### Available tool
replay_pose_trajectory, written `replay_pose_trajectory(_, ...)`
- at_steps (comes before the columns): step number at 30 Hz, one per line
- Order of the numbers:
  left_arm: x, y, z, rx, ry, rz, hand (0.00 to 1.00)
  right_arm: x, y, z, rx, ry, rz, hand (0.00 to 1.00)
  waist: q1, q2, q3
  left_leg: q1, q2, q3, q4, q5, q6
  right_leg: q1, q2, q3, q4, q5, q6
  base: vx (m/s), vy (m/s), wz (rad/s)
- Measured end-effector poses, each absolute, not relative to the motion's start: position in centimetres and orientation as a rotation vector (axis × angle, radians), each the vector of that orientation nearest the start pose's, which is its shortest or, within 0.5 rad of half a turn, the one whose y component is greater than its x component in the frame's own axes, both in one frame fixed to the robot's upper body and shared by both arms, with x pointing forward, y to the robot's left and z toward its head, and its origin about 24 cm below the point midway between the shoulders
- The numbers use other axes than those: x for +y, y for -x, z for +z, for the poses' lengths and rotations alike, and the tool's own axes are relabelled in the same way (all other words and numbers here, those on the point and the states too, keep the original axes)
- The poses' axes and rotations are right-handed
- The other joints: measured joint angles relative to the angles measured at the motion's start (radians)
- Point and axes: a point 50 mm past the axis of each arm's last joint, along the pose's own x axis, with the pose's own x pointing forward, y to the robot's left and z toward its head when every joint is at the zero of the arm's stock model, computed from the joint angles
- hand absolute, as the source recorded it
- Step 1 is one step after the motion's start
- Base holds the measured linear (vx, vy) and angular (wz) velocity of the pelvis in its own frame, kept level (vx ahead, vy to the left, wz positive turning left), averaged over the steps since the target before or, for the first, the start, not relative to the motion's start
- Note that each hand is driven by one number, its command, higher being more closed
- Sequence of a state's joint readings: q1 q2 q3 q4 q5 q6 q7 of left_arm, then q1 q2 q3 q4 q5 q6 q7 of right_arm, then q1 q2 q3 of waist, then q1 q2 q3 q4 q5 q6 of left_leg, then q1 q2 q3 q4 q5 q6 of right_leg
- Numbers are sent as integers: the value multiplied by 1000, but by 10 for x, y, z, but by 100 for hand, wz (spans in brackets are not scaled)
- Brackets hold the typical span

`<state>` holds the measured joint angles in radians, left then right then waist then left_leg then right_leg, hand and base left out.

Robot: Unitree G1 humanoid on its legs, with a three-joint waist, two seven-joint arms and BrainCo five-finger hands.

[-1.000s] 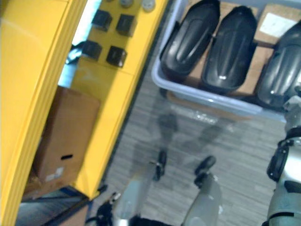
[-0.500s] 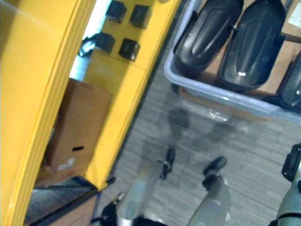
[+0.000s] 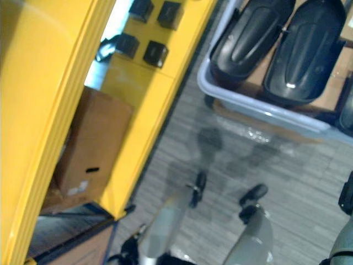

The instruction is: Walk over and take plastic housings, then place them on the shelf

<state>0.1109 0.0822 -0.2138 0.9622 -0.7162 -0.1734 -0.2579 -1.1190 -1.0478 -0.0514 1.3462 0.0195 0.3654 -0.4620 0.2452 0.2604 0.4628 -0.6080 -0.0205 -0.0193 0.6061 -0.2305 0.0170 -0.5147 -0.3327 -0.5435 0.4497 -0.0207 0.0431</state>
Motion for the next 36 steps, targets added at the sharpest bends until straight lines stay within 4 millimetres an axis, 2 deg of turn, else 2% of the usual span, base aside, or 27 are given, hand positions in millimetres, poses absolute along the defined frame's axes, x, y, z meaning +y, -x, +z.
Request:
replay_pose_trajectory(4,151,-119,-145,801,612,64,0,-457,-277,244,295,550,-1312,100,-1,-3,2,44,7,0,-18,1,-2,45,14,-6,-27,5,1,50,22,-1)
replay_pose_trajectory(8,154,-125,-141,748,657,88,0,-448,-287,266,161,678,-1314,100,-6,-15,11,51,15,0,-32,4,-7,52,26,-7,-46,12,-1,13,15,-3)
replay_pose_trajectory(11,166,-130,-138,689,648,167,0,-435,-301,261,131,710,-1267,100,-14,-51,36,77,29,1,-42,6,-9,82,43,-10,-71,18,-4,13,19,-6)
replay_pose_trajectory(15,180,-139,-132,632,609,280,0,-428,-307,255,108,727,-1254,100,-16,-78,54,85,41,-7,-44,8,-14,107,63,-27,-93,22,-9,-7,-9,5)
replay_pose_trajectory(19,204,-154,-118,523,530,393,0,-417,-316,242,73,742,-1240,100,-16,-108,66,98,46,-26,-50,13,-22,134,77,-35,-114,28,-11,-22,4,9)
replay_pose_trajectory(20,211,-157,-114,489,488,430,0,-410,-320,237,60,739,-1232,100,-17,-122,64,110,47,-26,-59,16,-26,144,81,-35,-121,30,-11,0,0,0)
replay_pose_trajectory(22,218,-163,-106,444,444,448,0,-405,-324,232,38,746,-1217,100,-16,-136,62,125,54,-25,-63,16,-26,165,91,-35,-147,40,-12,-39,9,-5)
replay_pose_trajectory(24,227,-168,-98,399,403,470,0,-396,-329,227,12,746,-1203,100,-17,-163,62,136,61,-21,-77,22,-34,175,103,-34,-170,53,-16,-38,19,-8)
replay_pose_trajectory(26,234,-182,-83,325,362,478,0,-392,-330,222,-10,756,-1207,100,-17,-192,61,148,67,-24,-94,33,-41,192,117,-36,-197,62,-19,-64,-19,-1)
replay_pose_trajectory(28,235,-191,-70,253,356,471,0,-389,-331,218,-31,761,-1204,100,-19,-207,58,168,70,-23,-115,43,-45,209,125,-36,-218,70,-23,-55,-24,1)
replay_pose_trajectory(30,232,-202,-54,171,369,453,0,-386,-330,219,-75,762,-1208,100,-22,-213,58,187,73,-25,-134,49,-50,233,138,-40,-246,81,-27,-49,-24,0)
replay_pose_trajectory(33,229,-218,-26,39,389,397,0,-376,-331,222,-179,738,-1208,100,-41,-230,54,216,76,-26,-166,63,-57,267,151,-48,-288,98,-28,-30,-10,1)
replay_pose_trajectory(36,220,-229,0,-68,413,297,0,-360,-324,217,-311,715,-1185,100,-58,-263,47,273,81,-20,-191,67,-61,321,167,-46,-328,110,-29,0,-3,-1)
